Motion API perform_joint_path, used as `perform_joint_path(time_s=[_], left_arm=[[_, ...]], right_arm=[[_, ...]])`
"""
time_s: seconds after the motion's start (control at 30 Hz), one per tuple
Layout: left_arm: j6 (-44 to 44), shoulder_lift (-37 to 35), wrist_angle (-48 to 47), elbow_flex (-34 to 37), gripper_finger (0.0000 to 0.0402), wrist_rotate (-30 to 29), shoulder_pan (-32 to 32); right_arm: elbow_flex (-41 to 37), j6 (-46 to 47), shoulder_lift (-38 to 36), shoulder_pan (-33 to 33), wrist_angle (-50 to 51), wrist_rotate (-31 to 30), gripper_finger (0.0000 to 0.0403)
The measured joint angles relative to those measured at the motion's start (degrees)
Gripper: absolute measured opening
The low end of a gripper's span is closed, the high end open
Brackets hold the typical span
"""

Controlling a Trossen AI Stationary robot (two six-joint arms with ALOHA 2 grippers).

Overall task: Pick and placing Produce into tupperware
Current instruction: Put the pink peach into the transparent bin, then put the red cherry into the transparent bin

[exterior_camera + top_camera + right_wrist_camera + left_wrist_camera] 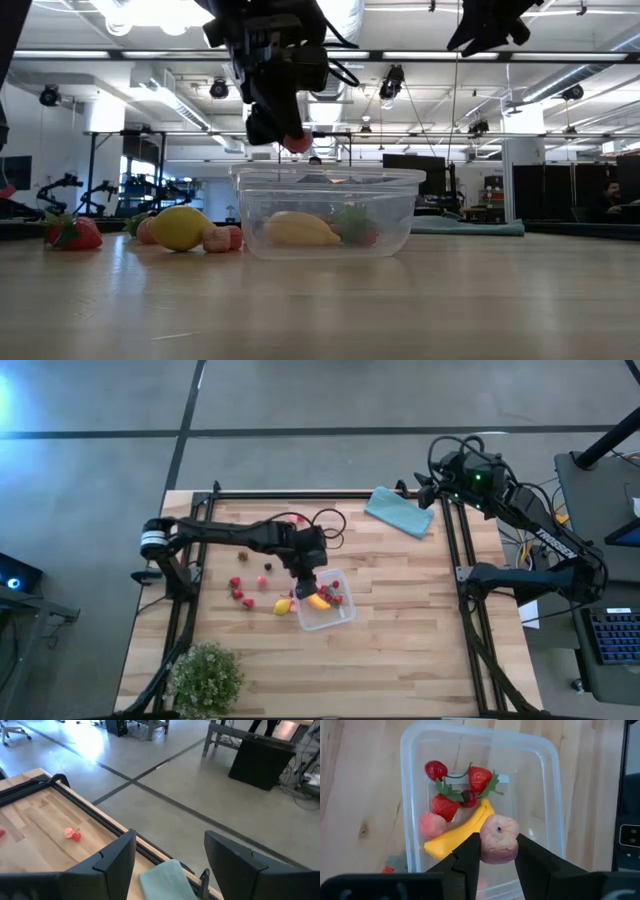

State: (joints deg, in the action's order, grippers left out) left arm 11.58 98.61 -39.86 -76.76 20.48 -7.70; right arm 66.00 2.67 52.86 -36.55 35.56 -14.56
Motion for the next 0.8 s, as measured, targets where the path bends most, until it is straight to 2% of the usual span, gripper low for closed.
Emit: perform_joint_path(time_s=[0.27,0.4,0.6,0.7,0.8], left_arm=[[-1.5,0.4,-0.2,0.5,0.0100,-3.1,3.6],[-1.4,0.4,-0.2,0.5,0.0136,-7.4,5.5],[0.1,0.2,-0.6,0.5,0.0195,-8.9,5.7],[-0.3,-1.0,-8.3,-0.3,0.0213,-9.1,5.6],[-0.4,-4.1,-17.9,-0.6,0.0218,-13.0,5.5]], right_arm=[[0.0,4.3,0.0,0.0,0.5,0.0,0.0228],[0.0,4.5,0.1,0.0,0.4,0.0,0.0228],[0.0,6.5,0.1,0.0,0.6,0.0,0.0228],[0.0,6.7,0.1,0.0,0.7,0.0,0.0228],[0.0,6.0,0.1,0.0,0.7,0.0,0.0228]])
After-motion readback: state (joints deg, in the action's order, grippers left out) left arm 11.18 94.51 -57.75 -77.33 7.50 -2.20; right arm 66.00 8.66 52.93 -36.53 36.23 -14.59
